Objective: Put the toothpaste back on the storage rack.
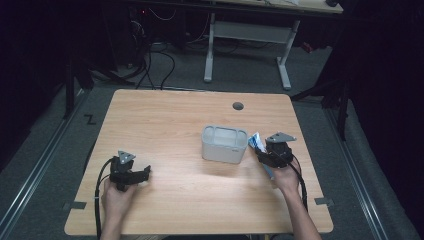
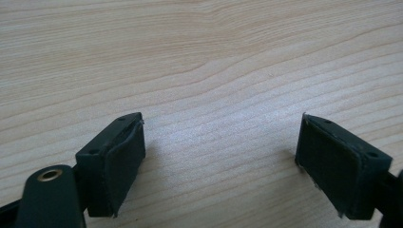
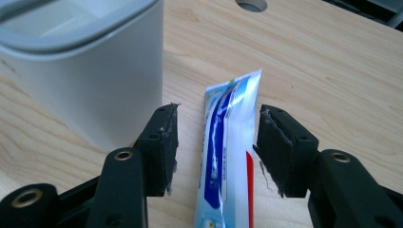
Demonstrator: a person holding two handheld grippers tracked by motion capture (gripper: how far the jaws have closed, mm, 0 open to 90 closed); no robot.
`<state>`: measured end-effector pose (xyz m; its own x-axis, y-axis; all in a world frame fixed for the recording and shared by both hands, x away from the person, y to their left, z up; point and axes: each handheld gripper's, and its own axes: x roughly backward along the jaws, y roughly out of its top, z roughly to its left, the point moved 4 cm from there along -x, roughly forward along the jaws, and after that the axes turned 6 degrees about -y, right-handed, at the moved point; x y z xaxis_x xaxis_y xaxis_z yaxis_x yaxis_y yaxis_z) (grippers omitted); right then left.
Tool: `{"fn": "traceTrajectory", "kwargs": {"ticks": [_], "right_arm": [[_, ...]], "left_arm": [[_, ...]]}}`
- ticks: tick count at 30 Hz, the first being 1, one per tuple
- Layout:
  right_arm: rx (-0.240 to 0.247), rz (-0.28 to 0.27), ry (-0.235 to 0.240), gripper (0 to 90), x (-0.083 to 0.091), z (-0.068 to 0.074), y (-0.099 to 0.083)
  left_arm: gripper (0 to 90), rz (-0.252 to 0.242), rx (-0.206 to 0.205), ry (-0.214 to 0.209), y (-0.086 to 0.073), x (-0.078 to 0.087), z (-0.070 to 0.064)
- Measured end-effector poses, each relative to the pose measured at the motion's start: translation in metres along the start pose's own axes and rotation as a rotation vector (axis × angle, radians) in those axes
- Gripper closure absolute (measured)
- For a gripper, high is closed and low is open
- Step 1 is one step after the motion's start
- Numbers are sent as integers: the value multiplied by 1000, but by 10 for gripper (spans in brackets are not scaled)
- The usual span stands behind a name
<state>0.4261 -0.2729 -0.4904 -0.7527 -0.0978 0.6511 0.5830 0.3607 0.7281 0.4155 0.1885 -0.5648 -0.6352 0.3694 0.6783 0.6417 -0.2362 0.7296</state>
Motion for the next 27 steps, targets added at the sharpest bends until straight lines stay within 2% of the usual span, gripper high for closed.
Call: {"fn": "traceTrajectory", "kwargs": {"ticks": [4,12,13,19,27], "right_arm": [[-19,13,13,482,-4,-1,4],[12,82,12,480,-19,2,11],[18,109,6,486,-23,2,12],[5,132,10,498,-32,1,13],[14,169,-2,505,-43,-1,13]], "left_arm": [[171,0,0,0,0,0,0],[171,0,0,0,0,0,0],[172,0,0,0,0,0,0],[172,-1,0,0,0,0,0],[171,-1,0,0,0,0,0]]}}
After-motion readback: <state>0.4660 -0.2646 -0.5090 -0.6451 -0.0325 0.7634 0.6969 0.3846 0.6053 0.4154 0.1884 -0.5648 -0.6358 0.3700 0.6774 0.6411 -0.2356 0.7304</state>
